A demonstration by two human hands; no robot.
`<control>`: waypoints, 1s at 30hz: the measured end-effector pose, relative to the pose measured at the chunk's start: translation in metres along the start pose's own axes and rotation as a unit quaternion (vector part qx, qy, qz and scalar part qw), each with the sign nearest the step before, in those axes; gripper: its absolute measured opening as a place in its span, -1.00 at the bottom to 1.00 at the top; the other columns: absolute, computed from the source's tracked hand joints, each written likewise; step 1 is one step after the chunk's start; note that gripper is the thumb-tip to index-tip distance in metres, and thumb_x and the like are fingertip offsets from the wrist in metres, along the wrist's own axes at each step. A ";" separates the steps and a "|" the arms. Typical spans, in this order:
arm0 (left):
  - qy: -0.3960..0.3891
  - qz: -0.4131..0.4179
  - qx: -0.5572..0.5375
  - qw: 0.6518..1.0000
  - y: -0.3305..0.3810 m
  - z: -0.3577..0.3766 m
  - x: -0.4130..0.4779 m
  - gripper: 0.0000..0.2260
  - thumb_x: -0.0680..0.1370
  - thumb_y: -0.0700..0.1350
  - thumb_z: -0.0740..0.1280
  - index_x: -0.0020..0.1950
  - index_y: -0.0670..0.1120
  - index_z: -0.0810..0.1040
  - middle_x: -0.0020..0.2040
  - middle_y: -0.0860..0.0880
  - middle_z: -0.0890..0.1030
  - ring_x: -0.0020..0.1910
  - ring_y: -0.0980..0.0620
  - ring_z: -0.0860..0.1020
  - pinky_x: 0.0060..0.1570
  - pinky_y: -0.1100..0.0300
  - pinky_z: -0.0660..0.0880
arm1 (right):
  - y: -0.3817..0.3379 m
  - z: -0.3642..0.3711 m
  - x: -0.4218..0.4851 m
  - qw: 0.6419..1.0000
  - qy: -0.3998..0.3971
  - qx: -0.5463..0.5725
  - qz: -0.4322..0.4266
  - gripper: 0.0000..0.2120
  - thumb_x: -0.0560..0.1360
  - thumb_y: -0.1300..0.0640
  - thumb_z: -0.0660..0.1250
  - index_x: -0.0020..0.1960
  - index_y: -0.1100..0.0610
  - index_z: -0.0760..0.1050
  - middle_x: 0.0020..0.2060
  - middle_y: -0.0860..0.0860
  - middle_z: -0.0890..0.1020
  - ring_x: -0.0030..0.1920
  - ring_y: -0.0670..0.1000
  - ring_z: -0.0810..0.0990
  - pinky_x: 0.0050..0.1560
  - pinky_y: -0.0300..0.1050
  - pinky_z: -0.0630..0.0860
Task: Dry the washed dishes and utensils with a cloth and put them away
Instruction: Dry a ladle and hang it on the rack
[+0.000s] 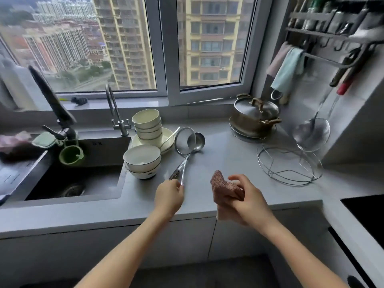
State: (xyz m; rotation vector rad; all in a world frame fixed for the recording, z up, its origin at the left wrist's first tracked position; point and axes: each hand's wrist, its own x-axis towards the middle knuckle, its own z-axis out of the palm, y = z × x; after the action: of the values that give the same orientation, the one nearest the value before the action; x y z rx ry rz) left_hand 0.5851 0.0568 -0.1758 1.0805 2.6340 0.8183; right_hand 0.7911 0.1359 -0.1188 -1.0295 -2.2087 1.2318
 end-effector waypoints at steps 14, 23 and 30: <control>-0.161 -0.055 0.342 0.924 0.019 0.086 0.136 -0.73 0.53 -0.35 0.15 0.22 -0.21 0.37 0.16 -0.14 0.56 0.11 -0.06 0.58 -0.01 0.18 0.51 | 0.064 -0.013 0.192 0.992 -0.100 0.020 0.078 -0.62 0.43 0.26 0.43 0.08 -0.12 0.42 -0.07 -0.16 0.64 -0.14 -0.05 0.64 -0.20 -0.06 0.61; -0.063 -0.083 0.199 0.974 0.035 -0.014 0.172 -0.83 0.51 -0.28 0.11 0.03 -0.12 0.43 0.01 -0.13 0.59 0.01 -0.17 0.52 -0.20 0.09 0.36 | 0.045 -0.019 0.220 0.991 0.024 0.130 0.031 -0.74 0.47 0.29 0.39 -0.01 -0.07 0.53 -0.22 -0.12 0.66 -0.19 -0.12 0.62 -0.34 -0.38 0.50; -0.013 0.018 0.094 0.995 0.051 -0.094 0.201 -0.70 0.56 0.08 0.24 -0.34 0.03 0.53 -0.47 0.05 0.47 -0.38 0.10 0.44 -0.40 0.20 0.28 | -0.003 0.005 0.294 0.970 0.193 0.098 -0.110 -0.61 0.54 -0.03 0.24 0.33 0.05 0.43 0.27 0.09 0.53 0.29 0.09 0.48 0.29 -0.12 0.40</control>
State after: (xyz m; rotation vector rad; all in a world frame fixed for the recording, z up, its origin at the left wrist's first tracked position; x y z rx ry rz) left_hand 0.4366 0.1860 -0.0613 1.1784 2.7211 0.5675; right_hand 0.5979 0.3572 -0.1198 -0.8367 -1.8081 1.0262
